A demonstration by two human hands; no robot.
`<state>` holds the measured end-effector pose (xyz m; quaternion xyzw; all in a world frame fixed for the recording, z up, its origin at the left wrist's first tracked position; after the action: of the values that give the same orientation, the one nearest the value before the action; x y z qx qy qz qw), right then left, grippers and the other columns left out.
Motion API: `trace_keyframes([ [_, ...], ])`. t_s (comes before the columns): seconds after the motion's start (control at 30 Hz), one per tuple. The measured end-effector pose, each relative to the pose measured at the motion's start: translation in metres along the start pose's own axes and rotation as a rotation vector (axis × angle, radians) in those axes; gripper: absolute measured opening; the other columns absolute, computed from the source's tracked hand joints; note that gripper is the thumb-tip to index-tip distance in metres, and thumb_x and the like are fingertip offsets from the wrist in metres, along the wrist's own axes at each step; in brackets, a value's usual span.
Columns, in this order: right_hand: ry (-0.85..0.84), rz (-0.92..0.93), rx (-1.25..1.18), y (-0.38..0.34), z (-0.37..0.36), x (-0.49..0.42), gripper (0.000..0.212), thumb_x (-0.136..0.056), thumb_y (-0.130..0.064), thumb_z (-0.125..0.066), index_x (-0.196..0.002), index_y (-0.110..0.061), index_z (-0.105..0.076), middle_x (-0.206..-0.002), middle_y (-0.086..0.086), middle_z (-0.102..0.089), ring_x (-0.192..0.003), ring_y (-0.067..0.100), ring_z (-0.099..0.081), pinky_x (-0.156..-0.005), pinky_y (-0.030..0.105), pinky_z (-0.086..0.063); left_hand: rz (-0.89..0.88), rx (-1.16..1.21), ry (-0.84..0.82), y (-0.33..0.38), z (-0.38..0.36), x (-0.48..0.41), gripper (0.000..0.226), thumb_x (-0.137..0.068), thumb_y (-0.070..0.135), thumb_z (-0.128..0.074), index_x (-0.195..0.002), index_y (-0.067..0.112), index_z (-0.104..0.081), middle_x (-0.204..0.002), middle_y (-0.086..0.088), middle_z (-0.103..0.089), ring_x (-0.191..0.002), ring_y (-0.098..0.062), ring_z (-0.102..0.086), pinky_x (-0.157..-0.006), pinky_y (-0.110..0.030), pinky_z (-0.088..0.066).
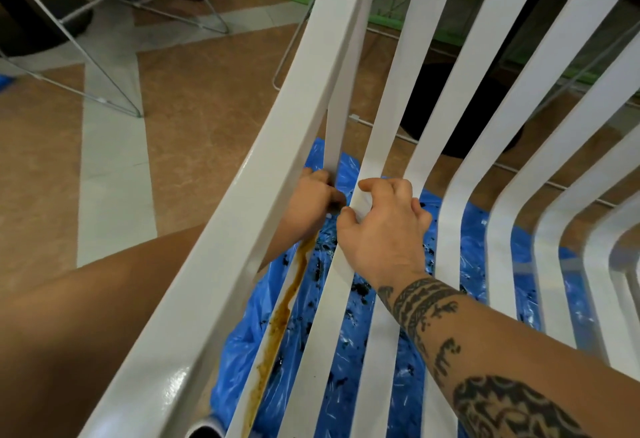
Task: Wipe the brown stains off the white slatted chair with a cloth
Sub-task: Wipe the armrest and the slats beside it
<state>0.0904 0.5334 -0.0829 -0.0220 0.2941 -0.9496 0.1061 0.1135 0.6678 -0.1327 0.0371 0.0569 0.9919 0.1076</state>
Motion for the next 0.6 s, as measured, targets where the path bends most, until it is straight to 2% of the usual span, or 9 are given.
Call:
trace_keyframes([
  [0.07, 0.001, 0.002, -0.004, 0.000, 0.000, 0.000, 0.043, -0.089, -0.039, -0.059, -0.130, -0.027, -0.055, -0.130, -0.006, -0.042, -0.125, 0.016, -0.038, -0.120, 0.043, -0.013, 0.085, 0.058, -0.057, 0.001, 0.007, 0.003, 0.030, -0.099, 0.014, -0.053, -0.122, 0.020, -0.072, -0.116, -0.003, -0.061, -0.113, -0.027, -0.050, -0.086, -0.022, -0.029],
  [0.1, 0.000, 0.003, -0.006, 0.000, 0.000, 0.001, 0.043, -0.089, -0.039, -0.058, -0.129, -0.027, -0.055, -0.130, -0.006, -0.042, -0.124, 0.015, -0.037, -0.120, 0.044, -0.013, 0.112, 0.094, -0.087, 0.002, 0.010, 0.008, 0.030, -0.099, 0.014, -0.052, -0.121, 0.020, -0.072, -0.118, -0.004, -0.062, -0.113, -0.029, -0.051, -0.090, -0.025, -0.032],
  [0.13, 0.001, 0.002, -0.010, 0.000, 0.000, 0.000, 0.042, -0.089, -0.039, -0.058, -0.129, -0.027, -0.055, -0.130, -0.006, -0.041, -0.124, 0.015, -0.037, -0.121, 0.044, -0.013, 0.089, 0.088, -0.129, 0.007, 0.010, 0.012, 0.030, -0.099, 0.014, -0.052, -0.120, 0.019, -0.072, -0.119, -0.003, -0.063, -0.110, -0.028, -0.052, -0.091, -0.026, -0.033],
  [0.27, -0.001, -0.013, -0.031, -0.001, 0.002, 0.000, 0.040, -0.090, -0.038, -0.057, -0.129, -0.028, -0.055, -0.129, -0.008, -0.041, -0.127, 0.017, -0.038, -0.121, 0.041, -0.012, -0.001, 0.246, -0.193, 0.012, 0.014, 0.041, 0.022, -0.092, 0.005, -0.060, -0.103, 0.013, -0.078, -0.106, -0.001, -0.073, -0.094, -0.020, -0.057, -0.071, -0.006, -0.029],
  [0.37, -0.003, -0.017, -0.045, -0.002, 0.001, 0.001, 0.038, -0.091, -0.037, -0.056, -0.128, -0.028, -0.056, -0.128, -0.007, -0.042, -0.128, 0.023, -0.037, -0.120, 0.043, -0.014, 0.174, 0.529, -0.201, 0.000, 0.029, 0.054, 0.028, -0.092, -0.006, -0.058, -0.109, 0.007, -0.077, -0.104, -0.007, -0.076, -0.077, 0.000, -0.060, -0.067, 0.004, -0.036],
  [0.43, -0.006, -0.016, -0.034, -0.002, 0.001, 0.001, 0.038, -0.091, -0.039, -0.055, -0.128, -0.028, -0.056, -0.128, -0.007, -0.042, -0.126, 0.024, -0.038, -0.119, 0.044, -0.016, 0.309, 0.728, -0.058, -0.005, 0.039, 0.053, 0.031, -0.092, -0.017, -0.051, -0.113, -0.008, -0.071, -0.109, -0.019, -0.073, -0.070, 0.007, -0.062, -0.066, 0.003, -0.041],
  [0.5, -0.004, -0.016, -0.017, -0.002, 0.000, 0.001, 0.038, -0.091, -0.039, -0.055, -0.127, -0.028, -0.056, -0.127, -0.006, -0.042, -0.125, 0.024, -0.039, -0.118, 0.044, -0.017, 0.359, 0.726, 0.095, -0.009, 0.045, 0.051, 0.031, -0.093, -0.020, -0.049, -0.118, -0.014, -0.065, -0.115, -0.024, -0.068, -0.081, -0.001, -0.061, -0.067, 0.001, -0.043],
  [0.53, -0.005, -0.018, -0.013, -0.002, 0.000, 0.001, 0.039, -0.091, -0.039, -0.055, -0.128, -0.028, -0.056, -0.128, -0.006, -0.042, -0.125, 0.025, -0.039, -0.118, 0.044, -0.018, 0.349, 0.677, 0.110, -0.008, 0.045, 0.047, 0.030, -0.094, -0.019, -0.049, -0.119, -0.014, -0.065, -0.118, -0.025, -0.068, -0.085, -0.008, -0.060, -0.067, 0.001, -0.043],
  [0.6, -0.008, -0.024, -0.006, -0.001, 0.000, 0.001, 0.039, -0.091, -0.040, -0.055, -0.128, -0.028, -0.055, -0.129, -0.005, -0.042, -0.127, 0.027, -0.038, -0.117, 0.044, -0.018, 0.332, 0.703, 0.031, 0.000, 0.040, 0.043, 0.029, -0.094, -0.016, -0.051, -0.116, -0.011, -0.069, -0.115, -0.025, -0.069, -0.079, -0.009, -0.059, -0.066, 0.003, -0.039],
])
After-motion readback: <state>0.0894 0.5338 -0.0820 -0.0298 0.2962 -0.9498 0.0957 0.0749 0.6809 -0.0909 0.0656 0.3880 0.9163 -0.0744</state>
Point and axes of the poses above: each hand's wrist, its own x-axis away from the middle knuckle, its own z-axis out of the back of the hand, y = z × x, the point moved 4 cm from there along -x, towards the middle knuckle
